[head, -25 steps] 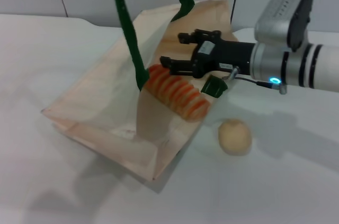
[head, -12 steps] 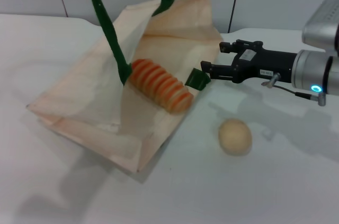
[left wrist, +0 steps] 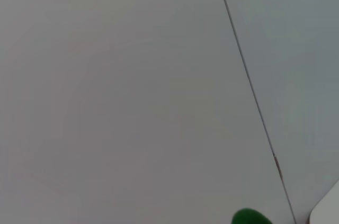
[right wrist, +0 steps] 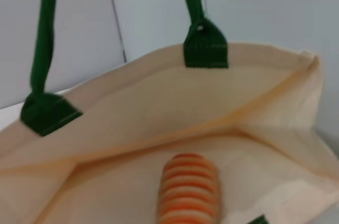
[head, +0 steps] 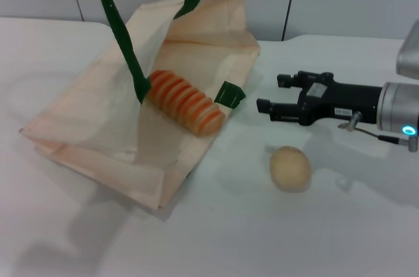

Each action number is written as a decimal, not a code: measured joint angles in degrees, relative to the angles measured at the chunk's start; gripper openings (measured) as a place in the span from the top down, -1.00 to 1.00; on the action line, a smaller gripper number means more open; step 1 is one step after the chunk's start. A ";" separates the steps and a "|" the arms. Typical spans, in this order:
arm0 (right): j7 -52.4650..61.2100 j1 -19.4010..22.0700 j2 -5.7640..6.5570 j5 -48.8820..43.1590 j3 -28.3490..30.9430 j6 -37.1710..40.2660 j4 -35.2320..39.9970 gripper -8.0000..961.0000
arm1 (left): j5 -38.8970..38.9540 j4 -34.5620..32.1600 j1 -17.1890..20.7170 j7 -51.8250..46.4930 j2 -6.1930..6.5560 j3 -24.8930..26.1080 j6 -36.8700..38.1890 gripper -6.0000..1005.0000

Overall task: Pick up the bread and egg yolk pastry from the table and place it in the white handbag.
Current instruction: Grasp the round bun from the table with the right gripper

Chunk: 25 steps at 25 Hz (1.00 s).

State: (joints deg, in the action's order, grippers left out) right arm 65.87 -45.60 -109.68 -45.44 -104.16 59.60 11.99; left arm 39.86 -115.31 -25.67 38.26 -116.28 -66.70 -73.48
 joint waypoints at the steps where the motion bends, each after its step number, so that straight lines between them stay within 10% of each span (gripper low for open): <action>1: 0.19 0.16 0.04 -0.47 0.01 0.38 -0.02 -0.69 | -0.05 0.06 0.01 0.20 0.00 0.00 0.04 0.76; 25: 17.39 -5.58 5.07 -21.88 0.11 3.40 -0.20 -0.68 | -1.55 1.06 -0.32 0.50 0.07 0.00 0.70 0.76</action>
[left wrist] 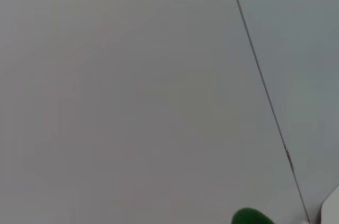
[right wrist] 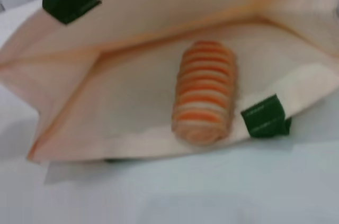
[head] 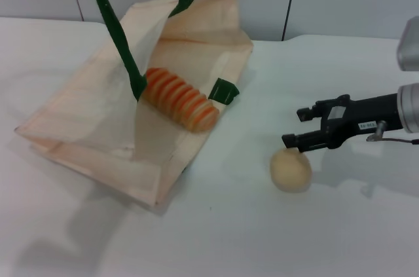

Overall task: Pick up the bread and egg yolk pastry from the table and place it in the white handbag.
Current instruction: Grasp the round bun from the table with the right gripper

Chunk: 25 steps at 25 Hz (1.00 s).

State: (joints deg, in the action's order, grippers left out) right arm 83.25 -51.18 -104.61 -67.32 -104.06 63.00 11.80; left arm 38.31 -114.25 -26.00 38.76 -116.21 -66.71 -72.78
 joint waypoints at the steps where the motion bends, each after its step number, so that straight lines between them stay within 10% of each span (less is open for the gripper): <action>1: 1.08 -0.57 0.01 -1.52 0.00 -0.11 0.11 -0.68 | -0.11 0.00 -0.01 0.00 0.01 0.00 0.01 0.76; 25: 18.39 -7.13 0.50 -23.80 1.05 3.01 9.50 -0.68 | -0.78 1.97 -0.70 0.00 0.11 -0.31 0.74 0.75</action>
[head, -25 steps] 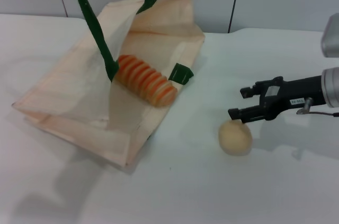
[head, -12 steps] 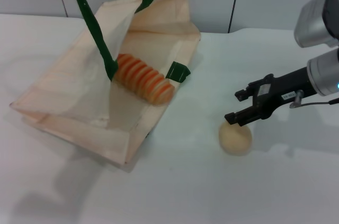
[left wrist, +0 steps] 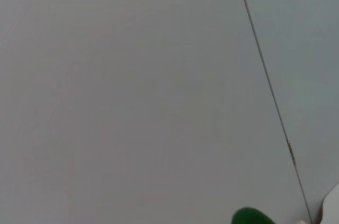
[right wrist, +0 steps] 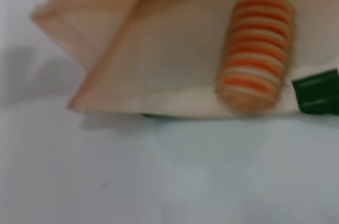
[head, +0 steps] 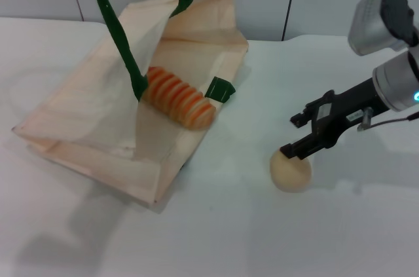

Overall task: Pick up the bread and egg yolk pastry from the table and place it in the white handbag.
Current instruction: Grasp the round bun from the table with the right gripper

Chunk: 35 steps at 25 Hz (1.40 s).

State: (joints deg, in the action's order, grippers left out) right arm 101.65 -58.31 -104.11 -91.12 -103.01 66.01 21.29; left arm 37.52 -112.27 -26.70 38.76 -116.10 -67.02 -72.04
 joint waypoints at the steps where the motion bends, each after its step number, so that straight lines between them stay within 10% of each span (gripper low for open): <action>1: 1.36 -0.01 -0.08 -2.54 0.74 -0.32 0.99 -0.68 | 0.00 0.19 -0.14 0.00 0.00 -0.04 0.00 0.75; 9: 12.97 3.72 -4.53 -28.48 13.50 2.57 15.52 -0.68 | 0.00 0.40 -0.29 0.00 -0.01 -0.13 0.06 0.75; 16: 15.48 9.90 -12.10 -49.26 31.36 13.64 33.06 -0.68 | 0.00 0.79 -0.41 0.00 -0.02 0.10 0.07 0.75; 35: 19.40 11.36 -12.35 -49.28 32.30 23.04 35.94 -0.68 | 0.00 1.71 -0.89 0.00 -0.09 0.10 0.06 0.74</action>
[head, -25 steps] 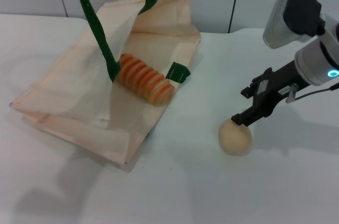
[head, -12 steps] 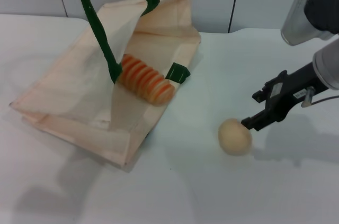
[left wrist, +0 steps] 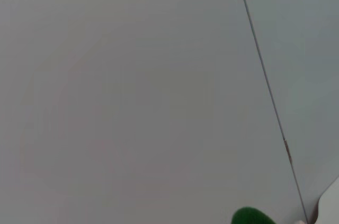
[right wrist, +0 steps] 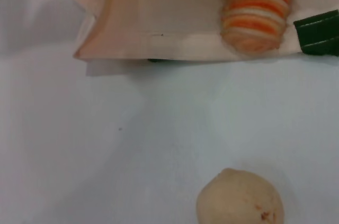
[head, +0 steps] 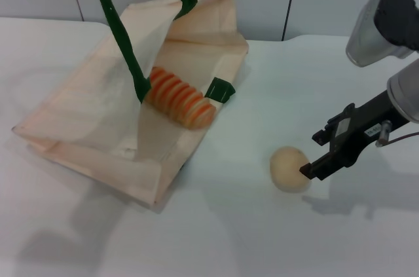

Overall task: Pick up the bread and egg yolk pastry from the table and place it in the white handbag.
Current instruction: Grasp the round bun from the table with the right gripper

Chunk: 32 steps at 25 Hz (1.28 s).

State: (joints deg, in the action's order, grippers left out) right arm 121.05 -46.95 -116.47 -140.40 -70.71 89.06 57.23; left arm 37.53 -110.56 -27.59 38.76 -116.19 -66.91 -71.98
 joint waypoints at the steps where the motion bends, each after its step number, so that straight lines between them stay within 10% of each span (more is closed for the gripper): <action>1: 0.00 -0.02 -0.02 0.02 -0.11 -0.05 0.01 -0.68 | 0.00 0.00 -0.01 0.00 0.00 0.01 0.00 0.74; 32: -0.36 -8.78 -0.02 -0.08 -1.26 -8.67 -17.63 -0.69 | 0.00 1.02 -1.23 0.00 0.00 -0.24 0.00 0.72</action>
State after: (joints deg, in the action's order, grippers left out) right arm 120.69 -55.73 -116.49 -140.48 -71.96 80.39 39.60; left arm 37.53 -109.55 -28.82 38.76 -116.19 -67.15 -71.99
